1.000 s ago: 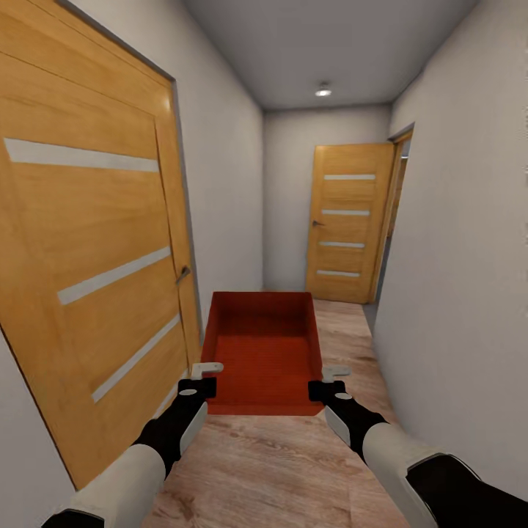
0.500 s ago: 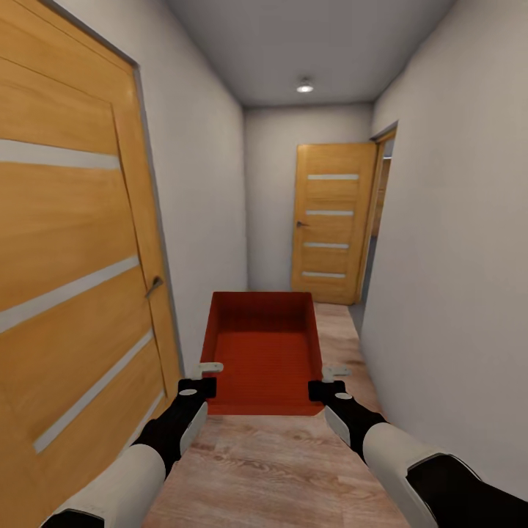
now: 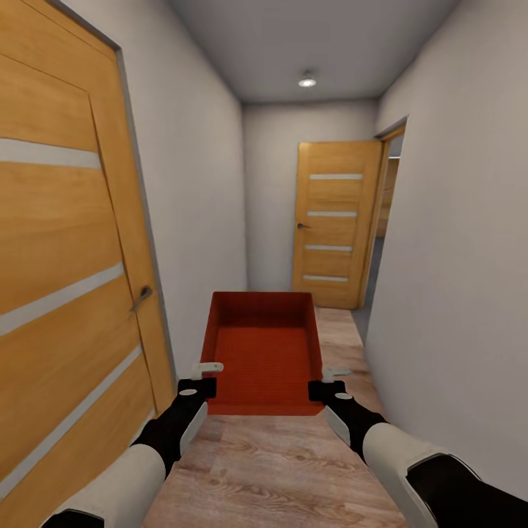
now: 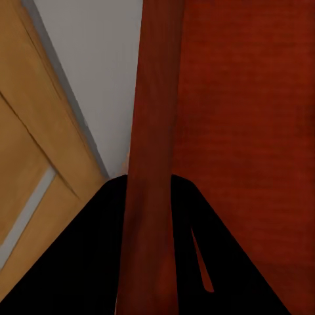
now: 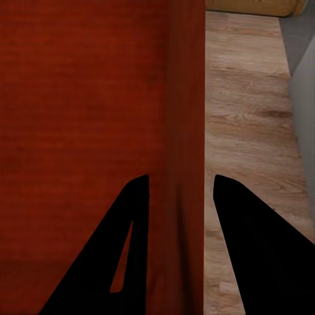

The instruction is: Move the two storage containers from the living room to the garage. In the garage, place one container on the floor and stack the other container on top of it (either order is fine).

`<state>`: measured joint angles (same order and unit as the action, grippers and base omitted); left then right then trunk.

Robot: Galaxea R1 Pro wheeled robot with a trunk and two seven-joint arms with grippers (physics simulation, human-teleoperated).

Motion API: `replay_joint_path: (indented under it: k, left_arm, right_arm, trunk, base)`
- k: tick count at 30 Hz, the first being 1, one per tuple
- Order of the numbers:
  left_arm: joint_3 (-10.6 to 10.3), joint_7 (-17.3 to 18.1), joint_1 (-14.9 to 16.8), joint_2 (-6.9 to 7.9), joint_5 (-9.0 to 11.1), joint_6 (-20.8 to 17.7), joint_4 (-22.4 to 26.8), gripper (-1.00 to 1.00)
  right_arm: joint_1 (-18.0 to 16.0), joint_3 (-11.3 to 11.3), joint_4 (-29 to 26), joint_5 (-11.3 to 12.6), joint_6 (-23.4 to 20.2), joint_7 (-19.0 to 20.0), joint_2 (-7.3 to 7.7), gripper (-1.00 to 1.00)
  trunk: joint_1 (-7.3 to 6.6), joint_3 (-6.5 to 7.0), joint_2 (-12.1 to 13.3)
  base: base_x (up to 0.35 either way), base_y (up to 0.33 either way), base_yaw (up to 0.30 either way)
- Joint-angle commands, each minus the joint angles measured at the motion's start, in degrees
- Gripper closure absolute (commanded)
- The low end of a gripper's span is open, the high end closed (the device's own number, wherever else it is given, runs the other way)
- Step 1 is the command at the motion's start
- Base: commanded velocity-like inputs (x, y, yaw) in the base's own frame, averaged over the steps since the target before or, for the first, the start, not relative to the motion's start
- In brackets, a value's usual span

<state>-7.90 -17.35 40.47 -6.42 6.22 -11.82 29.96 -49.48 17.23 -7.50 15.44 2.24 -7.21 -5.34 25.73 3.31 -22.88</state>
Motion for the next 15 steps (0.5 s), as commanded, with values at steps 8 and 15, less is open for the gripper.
replay_joint_path:
  k: [8, 15]
  left_arm:
    - [4.6, -0.7, 0.1, 2.16, -0.9, 0.7, 0.3, 1.00]
    - [4.6, -0.7, 0.1, 2.19, -0.9, 0.7, 0.3, 1.00]
  right_arm:
    - [0.0, -0.7, 0.2, 1.0, 0.3, -0.3, 0.50, 1.00]
    - [0.0, -0.7, 0.2, 1.0, 0.3, -0.3, 0.50, 1.00]
  trunk:
    - [0.05, -0.02, 0.0]
    - [0.05, -0.02, 0.0]
  base:
    - [0.321, 0.000, 0.000]
    - [0.321, 0.000, 0.000]
